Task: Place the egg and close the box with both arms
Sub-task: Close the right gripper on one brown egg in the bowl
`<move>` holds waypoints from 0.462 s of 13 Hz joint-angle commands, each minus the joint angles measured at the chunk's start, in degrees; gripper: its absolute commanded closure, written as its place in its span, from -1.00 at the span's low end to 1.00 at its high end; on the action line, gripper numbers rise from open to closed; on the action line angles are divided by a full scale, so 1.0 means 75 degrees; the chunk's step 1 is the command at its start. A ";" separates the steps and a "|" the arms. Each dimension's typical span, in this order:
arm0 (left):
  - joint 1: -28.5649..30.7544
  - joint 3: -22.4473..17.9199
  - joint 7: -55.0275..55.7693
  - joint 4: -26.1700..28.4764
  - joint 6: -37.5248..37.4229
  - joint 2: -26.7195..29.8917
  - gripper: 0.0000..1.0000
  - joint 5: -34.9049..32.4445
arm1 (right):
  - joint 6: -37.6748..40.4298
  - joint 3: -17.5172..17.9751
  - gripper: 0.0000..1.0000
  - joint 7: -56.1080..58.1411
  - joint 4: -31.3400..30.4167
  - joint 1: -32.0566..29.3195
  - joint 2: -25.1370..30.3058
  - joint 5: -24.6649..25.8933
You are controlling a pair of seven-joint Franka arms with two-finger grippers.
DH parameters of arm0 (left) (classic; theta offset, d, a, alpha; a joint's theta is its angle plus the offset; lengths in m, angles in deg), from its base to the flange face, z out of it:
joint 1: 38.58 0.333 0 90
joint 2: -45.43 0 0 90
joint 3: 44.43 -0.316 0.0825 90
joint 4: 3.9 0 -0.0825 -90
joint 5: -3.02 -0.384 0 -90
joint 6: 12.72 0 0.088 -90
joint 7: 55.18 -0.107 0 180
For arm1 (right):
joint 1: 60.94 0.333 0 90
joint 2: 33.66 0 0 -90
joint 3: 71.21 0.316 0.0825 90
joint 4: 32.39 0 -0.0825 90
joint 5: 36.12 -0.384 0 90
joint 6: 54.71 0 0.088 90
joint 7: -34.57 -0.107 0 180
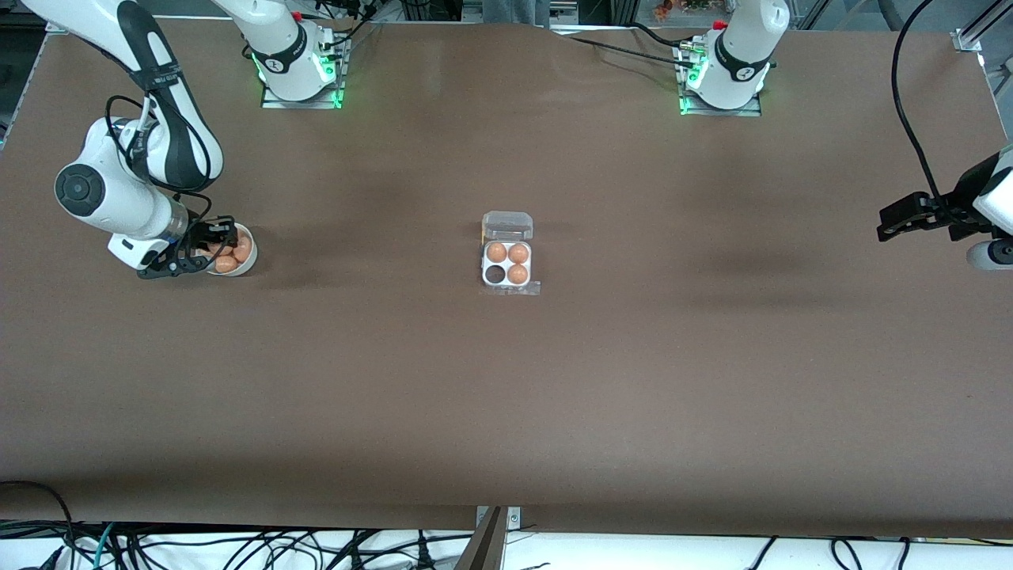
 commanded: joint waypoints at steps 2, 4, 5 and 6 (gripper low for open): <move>-0.0038 -0.0020 -0.0115 -0.0044 -0.0060 0.0018 -1.00 0.0153 | -0.0103 0.0035 0.23 0.0175 -0.0071 -0.0081 -0.0026 -0.0165; -0.0038 -0.0020 -0.0115 -0.0020 -0.0060 0.0018 -1.00 0.0153 | -0.0057 0.0035 0.38 0.0164 -0.0048 -0.0081 -0.0014 -0.0165; -0.0038 -0.0020 -0.0115 -0.0009 -0.0072 0.0018 -1.00 0.0153 | -0.0022 0.0035 0.42 0.0140 0.0034 -0.0069 -0.0003 -0.0165; -0.0038 -0.0020 -0.0115 -0.0009 -0.0072 0.0018 -1.00 0.0153 | 0.0002 0.0035 0.47 0.0129 0.0093 -0.0069 0.0009 -0.0165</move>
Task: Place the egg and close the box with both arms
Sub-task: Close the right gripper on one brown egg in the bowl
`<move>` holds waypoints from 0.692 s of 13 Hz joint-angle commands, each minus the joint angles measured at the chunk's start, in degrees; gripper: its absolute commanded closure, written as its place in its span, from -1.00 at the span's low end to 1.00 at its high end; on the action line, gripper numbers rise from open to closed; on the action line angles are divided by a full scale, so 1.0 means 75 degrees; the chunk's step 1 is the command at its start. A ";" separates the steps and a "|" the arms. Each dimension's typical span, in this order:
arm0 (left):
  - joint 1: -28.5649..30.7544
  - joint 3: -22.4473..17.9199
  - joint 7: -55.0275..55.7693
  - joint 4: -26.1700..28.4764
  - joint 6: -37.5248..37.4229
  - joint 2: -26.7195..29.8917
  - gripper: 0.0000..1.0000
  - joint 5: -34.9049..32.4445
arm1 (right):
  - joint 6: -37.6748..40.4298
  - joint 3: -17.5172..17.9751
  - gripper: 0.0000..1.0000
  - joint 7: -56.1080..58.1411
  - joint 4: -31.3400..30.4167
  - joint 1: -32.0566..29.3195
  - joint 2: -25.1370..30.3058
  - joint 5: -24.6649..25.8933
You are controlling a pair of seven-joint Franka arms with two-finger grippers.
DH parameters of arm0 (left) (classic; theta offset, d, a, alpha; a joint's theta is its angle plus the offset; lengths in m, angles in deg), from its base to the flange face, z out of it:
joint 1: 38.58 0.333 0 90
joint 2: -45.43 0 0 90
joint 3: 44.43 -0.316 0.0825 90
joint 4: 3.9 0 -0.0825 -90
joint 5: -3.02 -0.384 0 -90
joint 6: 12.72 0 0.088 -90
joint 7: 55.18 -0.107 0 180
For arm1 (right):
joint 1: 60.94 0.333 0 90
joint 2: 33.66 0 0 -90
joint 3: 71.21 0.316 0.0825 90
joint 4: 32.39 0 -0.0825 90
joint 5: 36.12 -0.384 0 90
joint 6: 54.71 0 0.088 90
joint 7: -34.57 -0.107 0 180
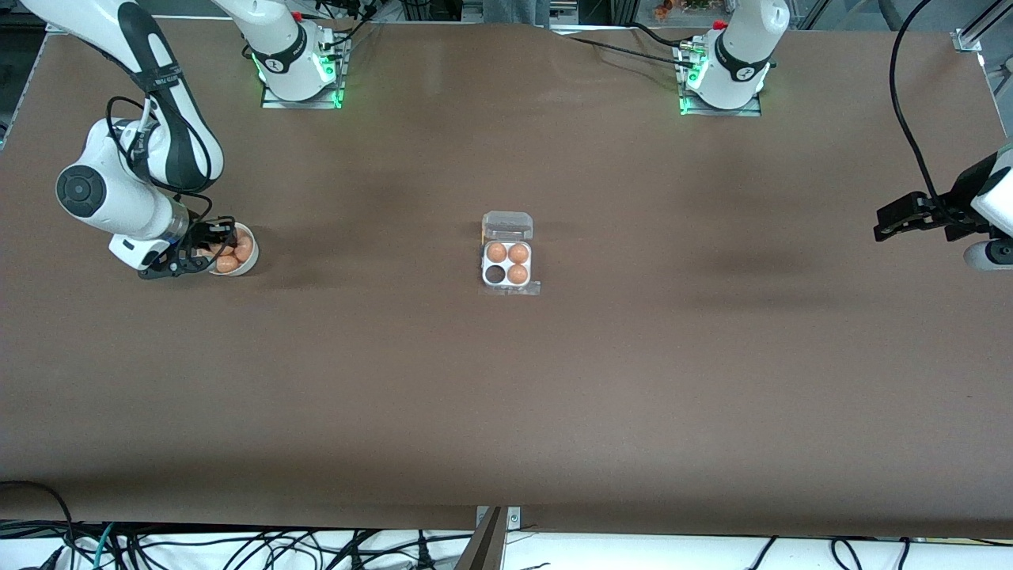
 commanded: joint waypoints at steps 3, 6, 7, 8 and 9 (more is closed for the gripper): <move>-0.0037 -0.0032 -0.0115 -0.0032 -0.0068 0.0027 -1.00 0.0126 | 0.0391 0.0096 0.52 0.0105 0.0411 -0.0057 0.0051 -0.0163; -0.0037 -0.0032 -0.0115 -0.0044 -0.0056 0.0027 -1.00 0.0126 | 0.1467 0.0155 0.57 0.0058 0.1148 0.0013 0.0074 -0.0163; -0.0037 -0.0032 -0.0115 -0.0032 -0.0056 0.0027 -1.00 0.0126 | 0.1877 0.0155 0.58 0.0035 0.1452 0.0129 0.0074 -0.0163; -0.0037 -0.0032 -0.0115 -0.0032 -0.0056 0.0027 -1.00 0.0126 | 0.2160 0.0144 0.58 -0.0035 0.1699 0.0246 0.0063 -0.0163; -0.0037 -0.0032 -0.0115 -0.0032 -0.0067 0.0027 -1.00 0.0138 | 0.2336 0.0155 0.58 -0.0186 0.1852 0.0375 0.0063 -0.0163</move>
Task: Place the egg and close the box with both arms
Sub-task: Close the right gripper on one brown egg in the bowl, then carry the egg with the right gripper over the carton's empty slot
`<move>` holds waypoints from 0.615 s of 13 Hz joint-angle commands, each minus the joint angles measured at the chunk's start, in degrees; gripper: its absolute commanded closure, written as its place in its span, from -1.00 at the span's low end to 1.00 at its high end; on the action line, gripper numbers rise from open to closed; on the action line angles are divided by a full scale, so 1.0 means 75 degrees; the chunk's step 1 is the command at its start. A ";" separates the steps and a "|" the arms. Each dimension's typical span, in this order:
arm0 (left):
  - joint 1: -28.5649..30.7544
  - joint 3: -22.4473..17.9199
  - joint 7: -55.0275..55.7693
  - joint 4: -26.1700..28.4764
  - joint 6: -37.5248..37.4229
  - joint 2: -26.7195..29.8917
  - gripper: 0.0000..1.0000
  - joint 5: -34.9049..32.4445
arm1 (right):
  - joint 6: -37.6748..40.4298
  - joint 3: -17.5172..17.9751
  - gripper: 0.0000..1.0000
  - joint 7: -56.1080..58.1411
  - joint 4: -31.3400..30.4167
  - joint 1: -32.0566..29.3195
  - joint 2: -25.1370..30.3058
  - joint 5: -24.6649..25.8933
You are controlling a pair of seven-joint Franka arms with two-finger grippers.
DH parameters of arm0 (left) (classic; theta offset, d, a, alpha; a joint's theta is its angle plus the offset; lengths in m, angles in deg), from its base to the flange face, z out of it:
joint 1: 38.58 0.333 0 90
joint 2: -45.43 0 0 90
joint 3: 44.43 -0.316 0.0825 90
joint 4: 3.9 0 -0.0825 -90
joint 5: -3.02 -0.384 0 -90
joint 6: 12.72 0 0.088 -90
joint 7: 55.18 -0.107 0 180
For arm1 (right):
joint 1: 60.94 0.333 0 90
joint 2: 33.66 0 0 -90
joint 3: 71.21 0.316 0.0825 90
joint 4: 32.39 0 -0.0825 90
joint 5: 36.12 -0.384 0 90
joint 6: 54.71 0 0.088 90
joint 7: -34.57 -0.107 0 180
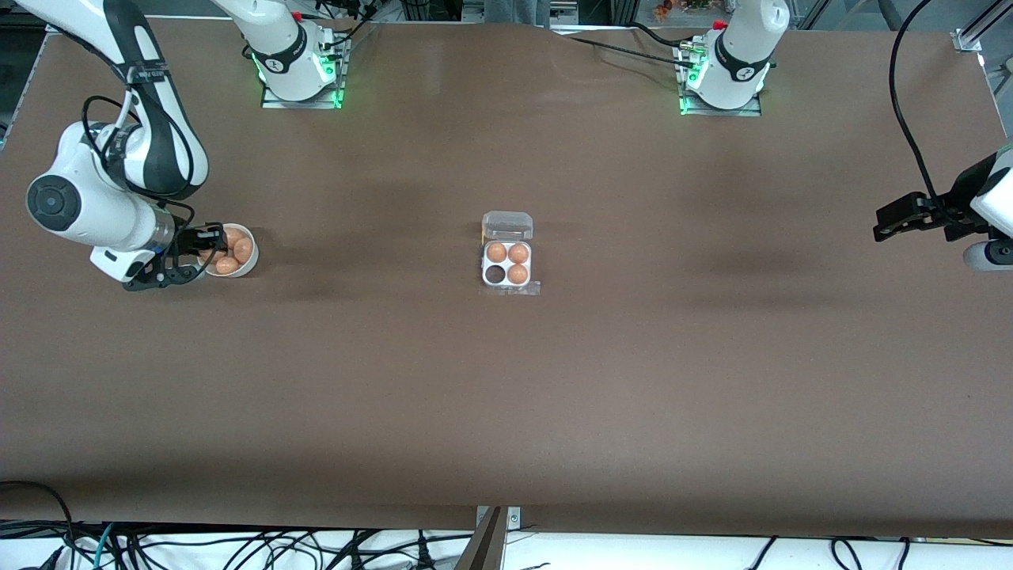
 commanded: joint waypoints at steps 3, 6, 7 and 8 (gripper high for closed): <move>-0.0036 -0.0033 -0.0104 -0.0033 -0.0066 0.0029 -1.00 0.0231 | 0.0715 0.0017 0.61 -0.0695 0.0740 0.0741 0.0031 -0.0129; -0.0036 -0.0033 -0.0115 -0.0033 -0.0066 0.0029 -1.00 0.0231 | 0.0961 0.0017 0.62 -0.2006 0.1384 0.1877 -0.0086 -0.0163; -0.0024 -0.0033 -0.0115 -0.0033 -0.0066 0.0029 -1.00 0.0231 | 0.0997 0.0017 0.62 -0.2358 0.1664 0.2252 -0.0249 -0.0291; -0.0024 -0.0033 -0.0115 -0.0033 -0.0066 0.0029 -1.00 0.0231 | 0.1148 0.0017 0.62 -0.2628 0.2038 0.2557 -0.0471 -0.0524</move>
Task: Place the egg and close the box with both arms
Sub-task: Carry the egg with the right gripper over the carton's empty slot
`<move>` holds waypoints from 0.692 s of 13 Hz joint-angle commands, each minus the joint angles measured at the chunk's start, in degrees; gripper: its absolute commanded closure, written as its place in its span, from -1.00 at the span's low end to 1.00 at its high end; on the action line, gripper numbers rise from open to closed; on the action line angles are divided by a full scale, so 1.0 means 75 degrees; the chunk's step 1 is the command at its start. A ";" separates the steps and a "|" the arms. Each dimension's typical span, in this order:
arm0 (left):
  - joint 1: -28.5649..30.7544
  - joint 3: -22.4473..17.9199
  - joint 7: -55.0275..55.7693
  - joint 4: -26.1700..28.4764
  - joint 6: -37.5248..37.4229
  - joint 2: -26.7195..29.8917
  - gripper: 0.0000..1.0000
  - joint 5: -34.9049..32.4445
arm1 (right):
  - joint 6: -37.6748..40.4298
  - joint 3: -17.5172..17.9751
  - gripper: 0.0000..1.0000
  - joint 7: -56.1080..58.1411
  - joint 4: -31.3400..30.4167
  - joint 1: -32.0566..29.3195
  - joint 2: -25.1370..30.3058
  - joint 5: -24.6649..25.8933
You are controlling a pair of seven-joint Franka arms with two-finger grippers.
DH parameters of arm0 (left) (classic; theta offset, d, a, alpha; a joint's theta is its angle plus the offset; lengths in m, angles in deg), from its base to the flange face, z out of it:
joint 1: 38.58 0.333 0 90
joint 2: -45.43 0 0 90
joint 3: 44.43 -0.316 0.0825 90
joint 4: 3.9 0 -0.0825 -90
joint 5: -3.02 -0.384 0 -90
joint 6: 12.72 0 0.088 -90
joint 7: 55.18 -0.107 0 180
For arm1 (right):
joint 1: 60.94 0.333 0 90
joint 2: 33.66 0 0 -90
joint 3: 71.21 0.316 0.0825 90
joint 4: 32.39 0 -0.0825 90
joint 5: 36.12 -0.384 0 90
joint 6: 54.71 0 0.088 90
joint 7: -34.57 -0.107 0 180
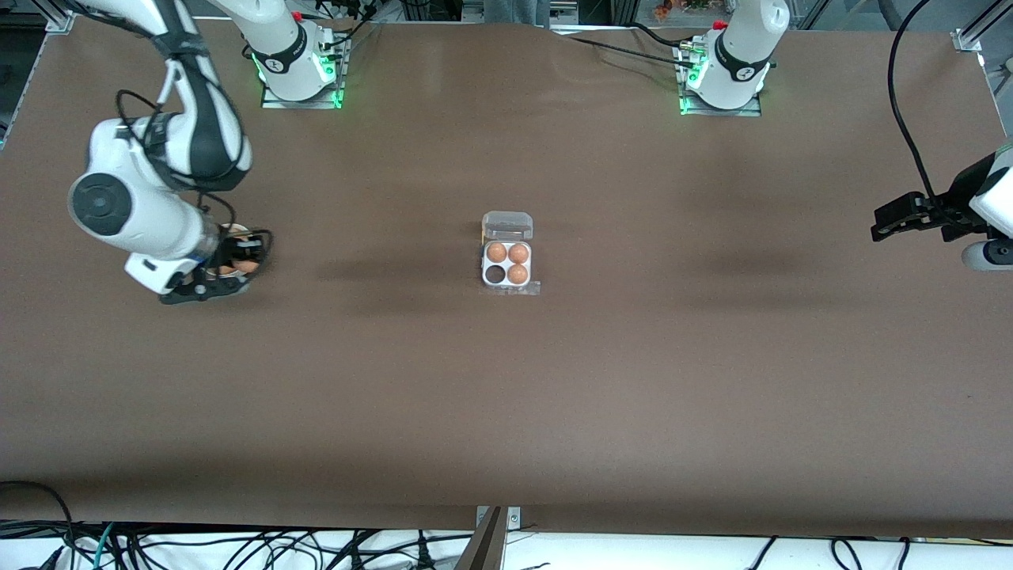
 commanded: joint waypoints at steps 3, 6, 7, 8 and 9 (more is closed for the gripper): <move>-0.0006 -0.0034 -0.0115 -0.0033 -0.0066 0.0041 -1.00 0.0154 | 0.0600 -0.0057 0.62 -0.1323 0.1915 0.1436 -0.1198 -0.0784; -0.0006 -0.0034 -0.0115 -0.0033 -0.0066 0.0029 -1.00 0.0154 | 0.0518 -0.0057 0.62 -0.2809 0.2596 0.2315 -0.1901 -0.0808; -0.0006 -0.0046 -0.0115 -0.0033 -0.0066 0.0029 -1.00 0.0143 | 0.0495 -0.0057 0.62 -0.3360 0.2900 0.2608 -0.2216 -0.0819; -0.0006 -0.0034 -0.0115 -0.0033 -0.0066 0.0029 -1.00 0.0143 | 0.0483 -0.0057 0.62 -0.3748 0.3321 0.2820 -0.2591 -0.0901; -0.0006 -0.0046 -0.0115 -0.0033 -0.0066 0.0029 -1.00 0.0143 | 0.0483 -0.0057 0.63 -0.3996 0.3743 0.3019 -0.2943 -0.1157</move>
